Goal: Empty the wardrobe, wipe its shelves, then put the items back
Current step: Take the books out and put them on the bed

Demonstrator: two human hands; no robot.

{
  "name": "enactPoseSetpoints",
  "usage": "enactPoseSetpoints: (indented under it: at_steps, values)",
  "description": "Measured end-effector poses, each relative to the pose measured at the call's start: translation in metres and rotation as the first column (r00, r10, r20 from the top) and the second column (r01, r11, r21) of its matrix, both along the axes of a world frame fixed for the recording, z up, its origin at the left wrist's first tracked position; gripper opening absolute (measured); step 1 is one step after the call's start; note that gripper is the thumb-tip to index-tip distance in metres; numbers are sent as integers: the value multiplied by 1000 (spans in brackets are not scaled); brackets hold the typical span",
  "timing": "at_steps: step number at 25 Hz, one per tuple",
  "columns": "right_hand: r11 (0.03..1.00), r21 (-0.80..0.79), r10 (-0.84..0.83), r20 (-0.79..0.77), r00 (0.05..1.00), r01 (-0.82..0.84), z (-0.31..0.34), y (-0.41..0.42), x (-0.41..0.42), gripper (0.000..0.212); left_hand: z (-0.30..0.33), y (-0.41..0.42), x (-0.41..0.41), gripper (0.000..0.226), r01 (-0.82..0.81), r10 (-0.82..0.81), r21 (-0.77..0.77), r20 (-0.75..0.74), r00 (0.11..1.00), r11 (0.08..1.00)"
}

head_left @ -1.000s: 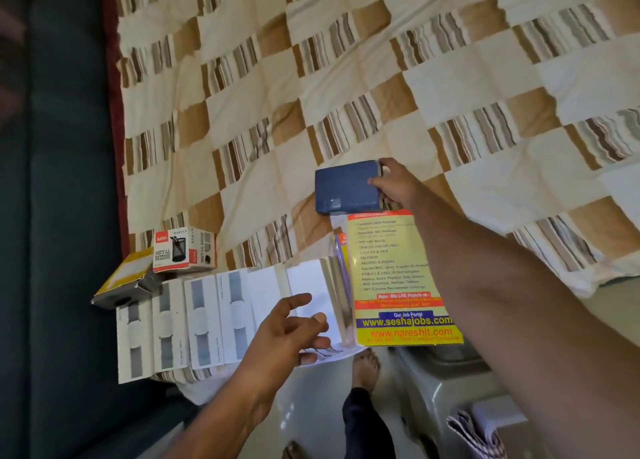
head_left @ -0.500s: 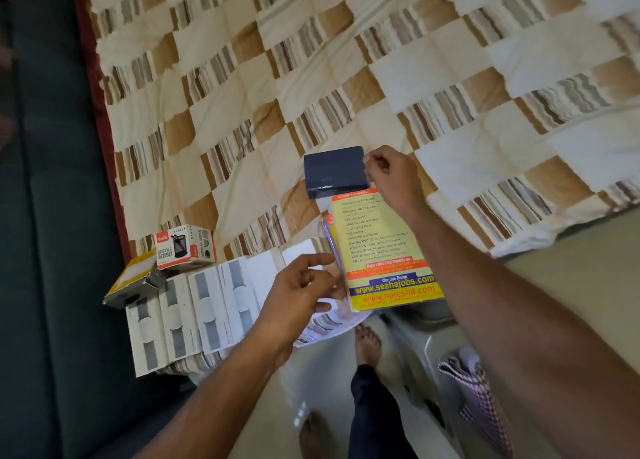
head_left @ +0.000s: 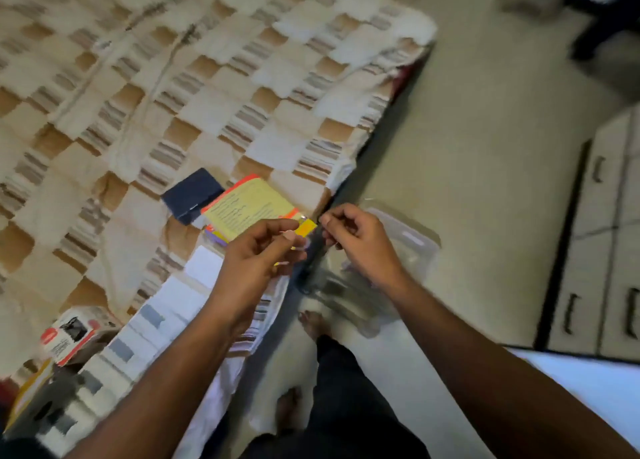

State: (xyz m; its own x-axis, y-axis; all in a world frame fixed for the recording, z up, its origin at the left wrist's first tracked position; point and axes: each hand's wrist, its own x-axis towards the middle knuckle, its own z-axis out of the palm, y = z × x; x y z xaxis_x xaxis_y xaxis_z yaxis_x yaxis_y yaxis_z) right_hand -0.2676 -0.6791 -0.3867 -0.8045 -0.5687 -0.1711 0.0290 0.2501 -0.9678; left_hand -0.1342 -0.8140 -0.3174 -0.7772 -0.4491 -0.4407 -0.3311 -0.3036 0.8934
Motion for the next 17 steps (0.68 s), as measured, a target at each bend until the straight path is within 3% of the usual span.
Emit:
enactPoseSetpoints:
  at_steps: [3,7,11,17]
  values:
    - [973,-2,-232,-60,971,232,42,86,64,10,27,50,20,18,231,-235,-53,-106,966,972]
    - [886,23,-460,-69,885,463,78,202,154,10,60,139,39,16,505,-518,-118,-191,833,855]
    - [671,18,-735,-117,668,741,106,323,229,10,74,265,50,14,757,-763,-137,-234,602,639]
    - [349,5,-931,-111,348,937,114,484,330,10,82,444,92,15,926,-907,-111,-273,321,361]
